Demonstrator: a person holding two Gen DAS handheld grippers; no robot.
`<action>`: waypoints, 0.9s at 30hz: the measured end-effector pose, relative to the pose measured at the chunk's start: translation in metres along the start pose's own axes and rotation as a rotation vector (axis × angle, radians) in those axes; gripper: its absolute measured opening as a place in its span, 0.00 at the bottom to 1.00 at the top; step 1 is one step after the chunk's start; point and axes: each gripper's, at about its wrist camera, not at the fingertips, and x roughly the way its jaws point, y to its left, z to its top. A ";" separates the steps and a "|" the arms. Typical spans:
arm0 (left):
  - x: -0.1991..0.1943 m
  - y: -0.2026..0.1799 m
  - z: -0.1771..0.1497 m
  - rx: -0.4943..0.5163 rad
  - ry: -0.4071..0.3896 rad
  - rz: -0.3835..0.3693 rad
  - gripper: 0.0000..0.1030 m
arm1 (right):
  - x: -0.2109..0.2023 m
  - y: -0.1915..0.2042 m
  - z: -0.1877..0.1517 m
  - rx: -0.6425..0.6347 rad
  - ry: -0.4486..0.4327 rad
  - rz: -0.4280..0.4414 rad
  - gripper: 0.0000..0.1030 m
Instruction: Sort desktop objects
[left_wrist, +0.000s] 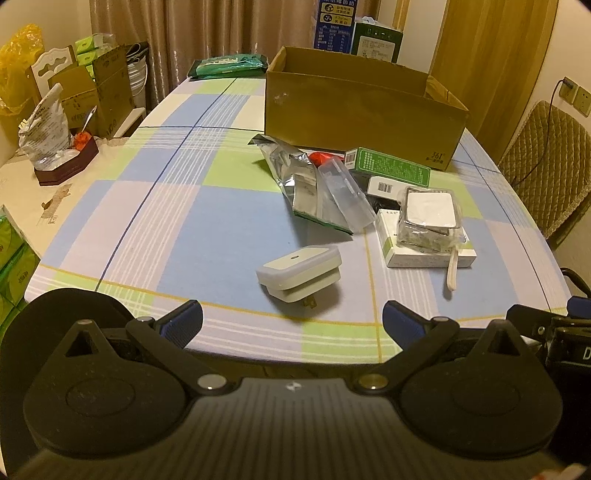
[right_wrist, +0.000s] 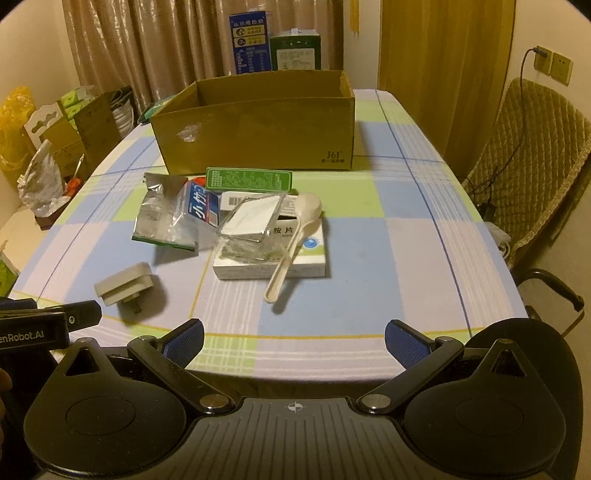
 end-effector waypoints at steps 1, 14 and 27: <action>0.000 0.000 0.000 0.000 0.000 -0.001 0.99 | 0.000 0.000 0.000 0.000 0.000 0.001 0.98; 0.002 0.000 -0.001 -0.004 0.006 -0.004 0.99 | 0.002 0.001 -0.002 -0.004 0.004 0.000 0.98; 0.002 -0.001 -0.002 -0.007 0.009 -0.005 0.99 | 0.003 0.000 -0.004 -0.004 0.007 0.000 0.98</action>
